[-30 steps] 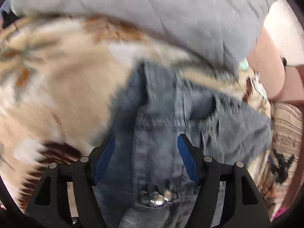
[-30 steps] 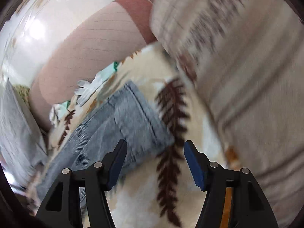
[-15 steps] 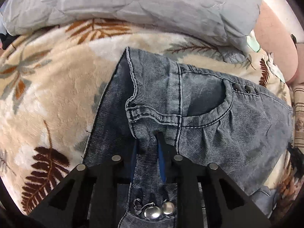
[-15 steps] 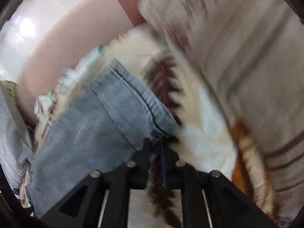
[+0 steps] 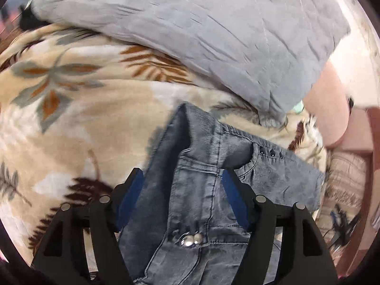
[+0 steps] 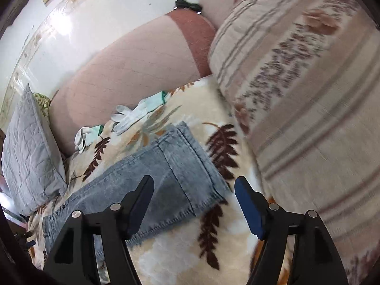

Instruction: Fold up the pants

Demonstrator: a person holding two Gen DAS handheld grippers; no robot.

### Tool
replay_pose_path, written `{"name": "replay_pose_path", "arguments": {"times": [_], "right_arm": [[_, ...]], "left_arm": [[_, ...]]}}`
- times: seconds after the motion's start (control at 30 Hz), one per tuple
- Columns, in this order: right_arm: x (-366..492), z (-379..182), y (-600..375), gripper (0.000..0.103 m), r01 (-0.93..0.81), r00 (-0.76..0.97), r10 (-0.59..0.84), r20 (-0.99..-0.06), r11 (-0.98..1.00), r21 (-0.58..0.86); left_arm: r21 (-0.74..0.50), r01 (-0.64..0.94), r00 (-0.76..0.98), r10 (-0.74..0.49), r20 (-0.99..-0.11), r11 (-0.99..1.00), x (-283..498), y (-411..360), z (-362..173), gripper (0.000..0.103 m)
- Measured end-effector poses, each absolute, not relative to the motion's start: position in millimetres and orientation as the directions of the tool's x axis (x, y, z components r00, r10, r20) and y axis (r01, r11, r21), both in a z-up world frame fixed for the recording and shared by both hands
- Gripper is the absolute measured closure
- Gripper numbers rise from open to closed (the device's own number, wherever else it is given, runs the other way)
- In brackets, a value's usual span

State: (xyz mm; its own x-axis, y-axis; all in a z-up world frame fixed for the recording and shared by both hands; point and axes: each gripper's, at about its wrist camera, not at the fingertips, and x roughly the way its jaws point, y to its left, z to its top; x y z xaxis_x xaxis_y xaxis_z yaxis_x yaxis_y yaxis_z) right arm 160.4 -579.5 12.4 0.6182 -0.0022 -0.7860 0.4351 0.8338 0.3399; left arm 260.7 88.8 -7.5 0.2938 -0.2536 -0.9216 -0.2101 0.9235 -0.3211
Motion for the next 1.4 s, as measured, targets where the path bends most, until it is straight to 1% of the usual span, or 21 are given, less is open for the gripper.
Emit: {"name": "replay_pose_path", "arguments": {"times": [0.1,0.2,0.33,0.5,0.57,0.6,0.63,0.67,0.7,0.73,0.77,0.8,0.83,0.87,0.93,1.07,1.27,1.4], "right_arm": [[196,4,-583,0.031,0.424,0.595,0.022,-0.804,0.841,0.336],[229,-9,-581,0.031,0.423,0.563,0.01,-0.826,0.855,0.299],[275,-32,-578,0.031,0.409,0.515,-0.021,-0.857,0.884,0.224],[302,-51,-584,0.03,0.408,0.515,0.007,-0.857,0.877,0.253],[311,-64,-584,0.03,0.407,0.487,0.028,-0.873,0.877,0.256],[314,-70,-582,0.028,0.407,0.474,0.034,-0.88,0.878,0.254],[315,-72,-578,0.028,0.396,0.477,0.021,-0.878,0.887,0.237],[315,-71,-574,0.031,0.383,0.487,0.005,-0.874,0.898,0.219],[315,-70,-570,0.04,0.373,0.489,-0.012,-0.872,0.907,0.196],[314,-69,-566,0.048,0.37,0.479,-0.045,-0.876,0.916,0.156],[313,-68,-562,0.067,0.367,0.474,-0.066,-0.878,0.921,0.129],[311,-65,-557,0.081,0.354,0.477,-0.074,-0.876,0.928,0.114],[309,-62,-554,0.085,0.35,0.477,-0.086,-0.875,0.931,0.1],[306,-56,-550,0.086,0.354,0.476,-0.119,-0.871,0.933,0.066],[296,-44,-547,0.087,0.356,0.494,-0.132,-0.859,0.933,0.061],[258,-8,-551,0.087,0.379,0.558,-0.119,-0.821,0.917,0.124],[177,50,-549,0.088,0.376,0.638,-0.11,-0.762,0.908,0.183],[109,72,-541,0.088,0.375,0.674,-0.108,-0.731,0.903,0.212]], "left_arm": [[-0.216,-0.137,0.235,-0.18,-0.955,0.967,281,57,-17,0.034],[-0.173,-0.098,0.239,-0.145,-0.96,0.98,297,49,-19,0.034],[-0.181,-0.127,0.245,-0.146,-0.959,0.975,327,62,-20,0.034],[-0.213,-0.174,0.195,-0.179,-0.964,0.961,355,71,-42,0.033],[-0.246,-0.167,0.166,-0.218,-0.962,0.955,359,66,-59,0.033],[-0.261,-0.157,0.143,-0.239,-0.96,0.953,359,61,-68,0.033],[-0.253,-0.14,0.128,-0.236,-0.963,0.957,358,55,-76,0.032],[-0.233,-0.125,0.14,-0.215,-0.967,0.964,356,51,-77,0.032],[-0.213,-0.111,0.168,-0.193,-0.967,0.971,353,47,-76,0.031],[-0.208,-0.106,0.192,-0.185,-0.964,0.972,350,44,-74,0.035],[-0.216,-0.105,0.208,-0.191,-0.959,0.971,348,43,-72,0.066],[-0.21,-0.102,0.212,-0.185,-0.96,0.972,346,41,-70,0.086],[-0.19,-0.095,0.214,-0.166,-0.962,0.977,343,38,-68,0.094],[-0.166,-0.079,0.243,-0.143,-0.959,0.983,337,35,-62,0.094],[-0.118,-0.041,0.309,-0.1,-0.946,0.992,324,26,-46,0.094],[-0.058,0.012,0.447,-0.057,-0.893,0.998,281,11,1,0.094],[-0.047,0.04,0.564,-0.062,-0.824,0.998,215,12,60,0.094],[-0.066,0.061,0.595,-0.09,-0.799,0.996,161,23,79,0.094]]}}
